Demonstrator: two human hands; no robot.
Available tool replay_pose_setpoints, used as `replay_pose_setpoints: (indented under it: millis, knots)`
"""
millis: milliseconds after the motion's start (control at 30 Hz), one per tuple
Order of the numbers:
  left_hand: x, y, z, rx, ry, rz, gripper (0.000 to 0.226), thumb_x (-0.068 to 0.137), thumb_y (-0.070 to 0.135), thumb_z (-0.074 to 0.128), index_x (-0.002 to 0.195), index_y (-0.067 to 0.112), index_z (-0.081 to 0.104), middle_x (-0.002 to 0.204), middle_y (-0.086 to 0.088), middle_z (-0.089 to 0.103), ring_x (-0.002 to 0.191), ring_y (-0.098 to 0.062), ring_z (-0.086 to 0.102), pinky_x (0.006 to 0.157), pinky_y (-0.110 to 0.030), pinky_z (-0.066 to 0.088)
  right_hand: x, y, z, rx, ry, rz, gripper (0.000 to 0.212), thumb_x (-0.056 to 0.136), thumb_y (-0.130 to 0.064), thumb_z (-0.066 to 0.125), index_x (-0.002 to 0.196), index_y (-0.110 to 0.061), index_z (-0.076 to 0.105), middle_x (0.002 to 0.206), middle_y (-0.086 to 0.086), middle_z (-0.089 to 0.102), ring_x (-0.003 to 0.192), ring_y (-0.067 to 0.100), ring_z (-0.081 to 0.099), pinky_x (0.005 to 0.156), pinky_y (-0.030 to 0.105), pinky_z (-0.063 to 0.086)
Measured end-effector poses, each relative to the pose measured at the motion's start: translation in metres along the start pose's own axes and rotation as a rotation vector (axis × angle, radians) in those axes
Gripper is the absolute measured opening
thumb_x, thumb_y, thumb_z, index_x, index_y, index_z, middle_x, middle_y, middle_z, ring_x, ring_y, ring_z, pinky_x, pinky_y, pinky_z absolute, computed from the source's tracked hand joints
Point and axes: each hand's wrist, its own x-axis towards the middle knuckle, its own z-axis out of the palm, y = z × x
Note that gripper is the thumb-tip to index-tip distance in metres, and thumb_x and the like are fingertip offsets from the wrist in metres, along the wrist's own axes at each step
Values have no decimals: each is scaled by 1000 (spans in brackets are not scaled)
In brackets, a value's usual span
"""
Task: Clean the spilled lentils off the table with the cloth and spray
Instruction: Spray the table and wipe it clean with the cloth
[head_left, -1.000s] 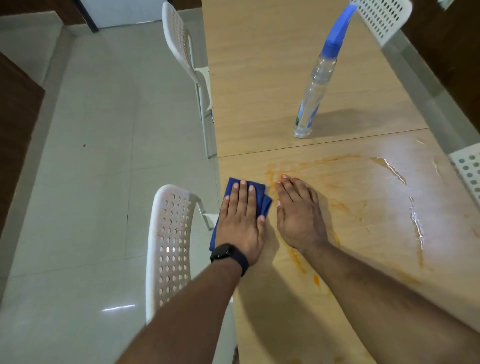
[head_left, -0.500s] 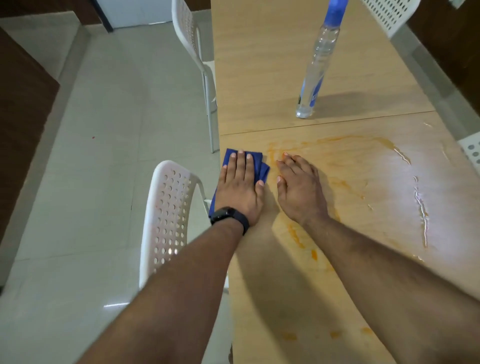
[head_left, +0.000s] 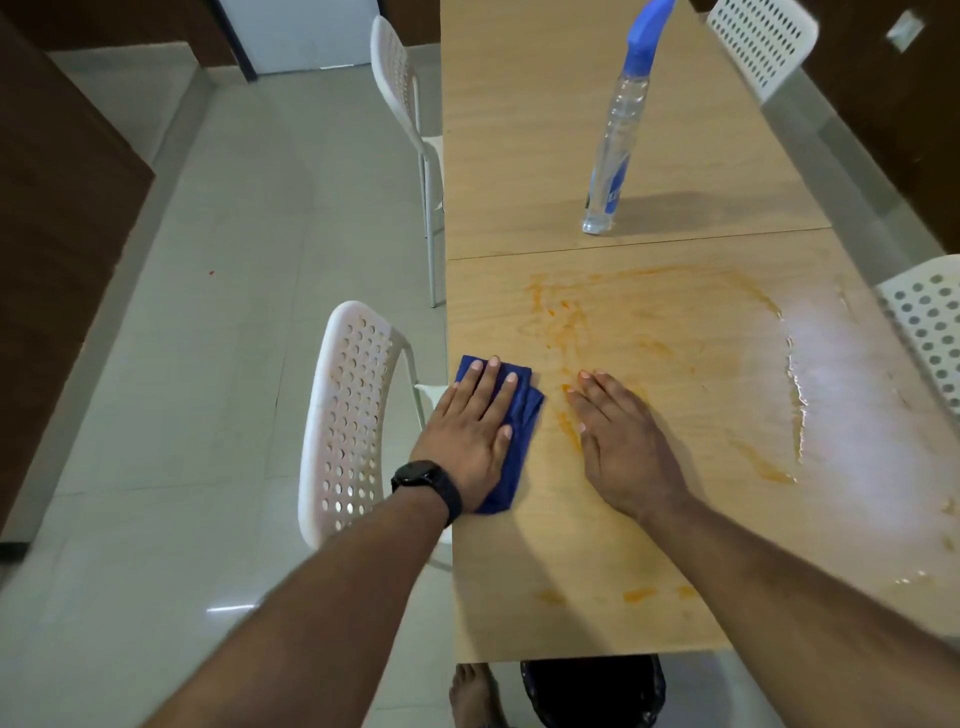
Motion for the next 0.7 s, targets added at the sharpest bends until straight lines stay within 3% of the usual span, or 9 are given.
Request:
replay_pose_setpoints:
  millis: [167, 333, 600, 700]
  knots:
    - [48, 16, 4, -35, 97, -204, 65, 106, 42, 12, 167, 21, 0, 175, -3, -7, 161, -20, -10, 131, -43, 2, 1, -1, 4, -76, -2, -2, 58, 101, -28, 36, 157, -21, 46, 167, 1, 38, 157, 17, 24, 127, 41, 25]
    - [104, 16, -2, -52, 71, -288, 66, 107, 40, 15, 167, 18, 0, 175, -6, -6, 161, -22, -7, 131, -43, -1, 3, 3, 3, -107, -7, 1, 55, 106, -32, 33, 160, -24, 41, 169, -1, 32, 159, 15, 19, 129, 37, 17]
    - [-47, 62, 19, -72, 36, -266, 66, 106, 40, 11, 166, 19, -7, 173, -2, -16, 158, -18, -20, 130, -42, -5, 1, -8, -8, -104, -71, 41, 60, 105, -39, 23, 162, -26, 35, 171, -1, 29, 159, 15, 17, 129, 40, 19]
    - [-53, 56, 22, -64, 49, -274, 67, 106, 43, 12, 166, 20, -6, 174, -1, -15, 159, -17, -19, 130, -42, -1, 2, -8, -6, -120, -64, 44, 59, 108, -45, 22, 163, -27, 32, 172, -2, 25, 160, 14, 13, 130, 40, 17]
